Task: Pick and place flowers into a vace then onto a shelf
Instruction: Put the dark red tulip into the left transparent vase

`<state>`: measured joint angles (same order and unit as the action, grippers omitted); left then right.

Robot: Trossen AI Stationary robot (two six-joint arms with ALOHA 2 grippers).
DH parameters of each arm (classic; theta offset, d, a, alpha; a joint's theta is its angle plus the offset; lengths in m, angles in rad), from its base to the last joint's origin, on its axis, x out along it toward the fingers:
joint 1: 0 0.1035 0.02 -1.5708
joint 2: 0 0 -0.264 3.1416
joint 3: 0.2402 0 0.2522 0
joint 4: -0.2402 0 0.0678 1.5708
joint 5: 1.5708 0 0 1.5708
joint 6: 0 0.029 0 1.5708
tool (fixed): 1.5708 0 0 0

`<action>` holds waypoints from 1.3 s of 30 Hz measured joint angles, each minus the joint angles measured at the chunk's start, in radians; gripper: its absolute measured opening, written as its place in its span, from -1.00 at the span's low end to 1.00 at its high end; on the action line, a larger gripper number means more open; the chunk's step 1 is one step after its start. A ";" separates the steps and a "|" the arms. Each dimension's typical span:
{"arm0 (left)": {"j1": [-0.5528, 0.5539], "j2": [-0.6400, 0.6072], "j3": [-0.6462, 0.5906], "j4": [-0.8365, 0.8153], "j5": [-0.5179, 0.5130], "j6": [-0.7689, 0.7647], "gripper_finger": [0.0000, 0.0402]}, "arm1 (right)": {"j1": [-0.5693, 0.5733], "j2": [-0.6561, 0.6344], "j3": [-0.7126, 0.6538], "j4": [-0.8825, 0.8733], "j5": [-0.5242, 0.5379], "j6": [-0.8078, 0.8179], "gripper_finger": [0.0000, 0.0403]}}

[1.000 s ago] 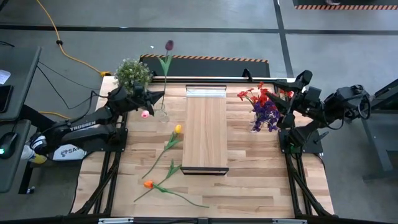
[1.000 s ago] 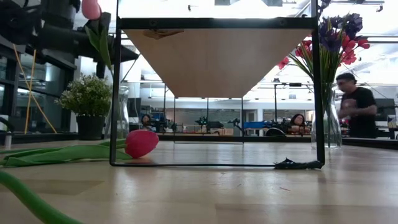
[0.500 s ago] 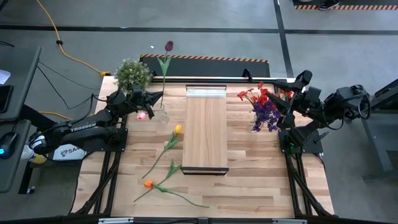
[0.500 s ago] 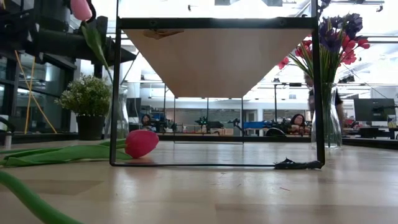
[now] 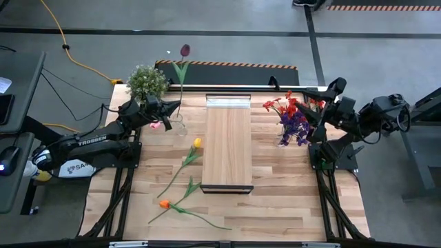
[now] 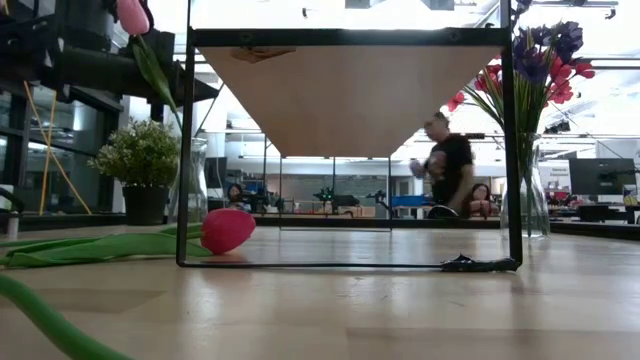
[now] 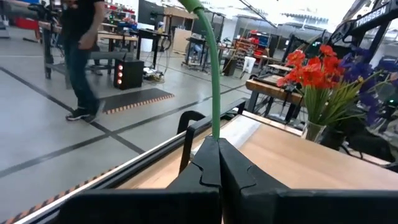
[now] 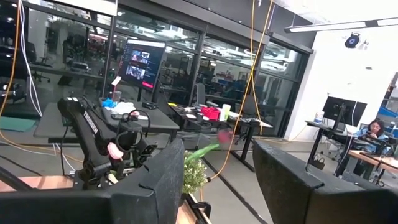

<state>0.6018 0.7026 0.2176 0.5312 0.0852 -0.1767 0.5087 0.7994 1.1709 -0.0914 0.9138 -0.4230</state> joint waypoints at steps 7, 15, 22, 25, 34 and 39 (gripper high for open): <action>0.000 0.043 0.000 0.032 -0.018 0.041 -0.90 | 0.000 0.005 0.000 0.000 0.000 -0.005 -0.10; 0.000 0.161 -0.066 0.273 -0.017 0.043 -0.90 | 0.000 0.035 0.000 0.000 0.000 -0.007 -0.10; 0.000 0.178 -0.081 0.296 0.006 0.041 -0.90 | 0.000 0.045 0.000 0.000 0.006 -0.009 -0.10; 0.000 0.178 -0.081 0.293 0.011 0.047 -0.90 | 0.000 0.047 0.000 0.000 0.008 -0.009 -0.10; 0.000 0.178 -0.081 0.274 0.012 0.059 -0.88 | 0.000 0.047 0.000 0.000 0.008 -0.009 -0.10; 0.000 0.178 -0.081 0.274 0.011 0.067 -0.89 | 0.000 0.047 0.000 0.000 0.008 -0.009 -0.10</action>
<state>0.6018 0.8810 0.1364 0.8047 0.0967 -0.1093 0.5083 0.8459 1.1709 -0.0914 0.9215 -0.4320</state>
